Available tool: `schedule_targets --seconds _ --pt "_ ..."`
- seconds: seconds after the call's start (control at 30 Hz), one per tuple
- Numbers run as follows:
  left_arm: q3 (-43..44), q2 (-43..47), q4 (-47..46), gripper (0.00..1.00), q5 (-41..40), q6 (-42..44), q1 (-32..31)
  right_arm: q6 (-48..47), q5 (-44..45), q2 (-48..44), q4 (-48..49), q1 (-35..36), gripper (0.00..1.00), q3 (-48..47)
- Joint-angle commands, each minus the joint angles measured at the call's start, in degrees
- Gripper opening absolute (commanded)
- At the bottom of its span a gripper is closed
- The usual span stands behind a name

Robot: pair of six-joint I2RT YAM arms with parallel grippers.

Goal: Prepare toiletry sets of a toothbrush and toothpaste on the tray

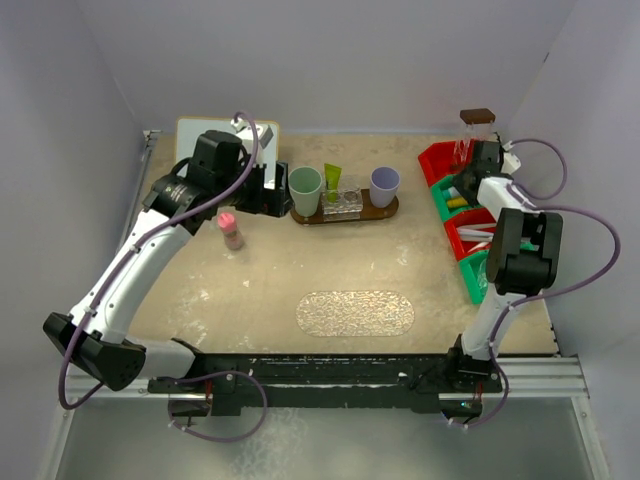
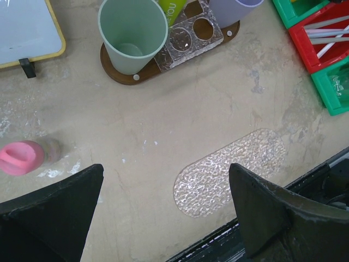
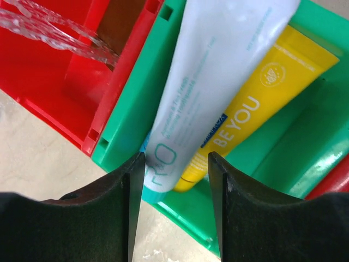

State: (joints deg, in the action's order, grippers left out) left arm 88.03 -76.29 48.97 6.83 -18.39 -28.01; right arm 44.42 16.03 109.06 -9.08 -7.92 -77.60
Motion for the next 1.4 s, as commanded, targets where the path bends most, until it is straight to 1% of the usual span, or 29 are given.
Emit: schedule_targets --seconds 0.0,0.17,0.2,0.33,0.47,0.57,0.7,0.77,0.87,0.97,1.03,1.1,1.17,1.27,1.33,1.37 --pt "3.3 0.1 -0.5 0.93 -0.5 0.7 0.5 1.8 -0.2 1.1 1.4 -0.8 0.52 -3.3" --pt "4.2 0.1 0.3 0.93 -1.0 0.7 0.5 1.9 -0.6 3.2 1.4 -0.9 0.51 -5.4" --pt "4.4 0.2 0.4 0.93 -1.0 0.7 0.5 2.0 -0.8 3.4 1.4 -0.9 0.50 -5.7" --pt "4.9 0.2 0.9 0.93 -1.0 0.6 0.5 3.7 -2.0 2.9 1.4 -0.9 0.38 -5.4" --pt "5.3 0.8 1.2 0.93 -0.9 0.6 0.5 4.5 -3.3 -1.8 2.4 -0.9 0.29 -2.0" --pt "4.9 1.7 0.8 0.93 0.4 0.5 0.5 4.4 -4.1 -8.2 2.5 -0.9 0.26 1.7" --pt "3.3 3.3 -0.6 0.94 2.7 -1.0 0.5 5.0 -4.9 -18.6 3.7 -0.9 0.24 9.7" --pt "2.6 3.8 -1.5 0.93 4.2 -2.0 0.5 5.2 -8.8 -24.3 4.1 -0.7 0.24 14.0" --pt "1.3 4.0 -3.2 0.94 7.2 -4.1 0.5 5.1 -13.1 -35.2 3.8 0.3 0.23 21.3" --pt "0.1 3.1 -6.3 0.93 12.7 -7.5 0.5 0.7 -19.6 -44.3 0.4 2.0 0.23 23.4" --pt "-0.3 1.8 -9.1 0.93 18.0 -10.4 0.5 -2.4 -23.0 -49.0 -2.6 6.0 0.23 22.4" --pt "-0.8 0.1 -12.3 0.93 23.2 -14.0 0.5 -3.3 -24.3 -52.4 -5.7 11.7 0.24 21.2" --pt "-1.6 -1.4 -16.0 0.93 29.0 -17.3 0.5 -0.8 -24.7 -54.8 -6.1 18.5 0.23 21.1" --pt "-3.9 -2.6 -22.4 0.93 34.6 -23.0 0.1 6.0 -21.3 -57.0 -2.1 28.9 0.23 22.3" --pt "-6.7 -2.8 -27.6 0.93 36.3 -26.3 -1.1 10.3 -19.1 -56.3 0.9 34.4 0.23 22.4" --pt "-7.7 -3.0 -28.2 0.93 36.5 -27.0 -1.8 11.8 -18.0 -55.5 2.5 36.7 0.23 22.0"
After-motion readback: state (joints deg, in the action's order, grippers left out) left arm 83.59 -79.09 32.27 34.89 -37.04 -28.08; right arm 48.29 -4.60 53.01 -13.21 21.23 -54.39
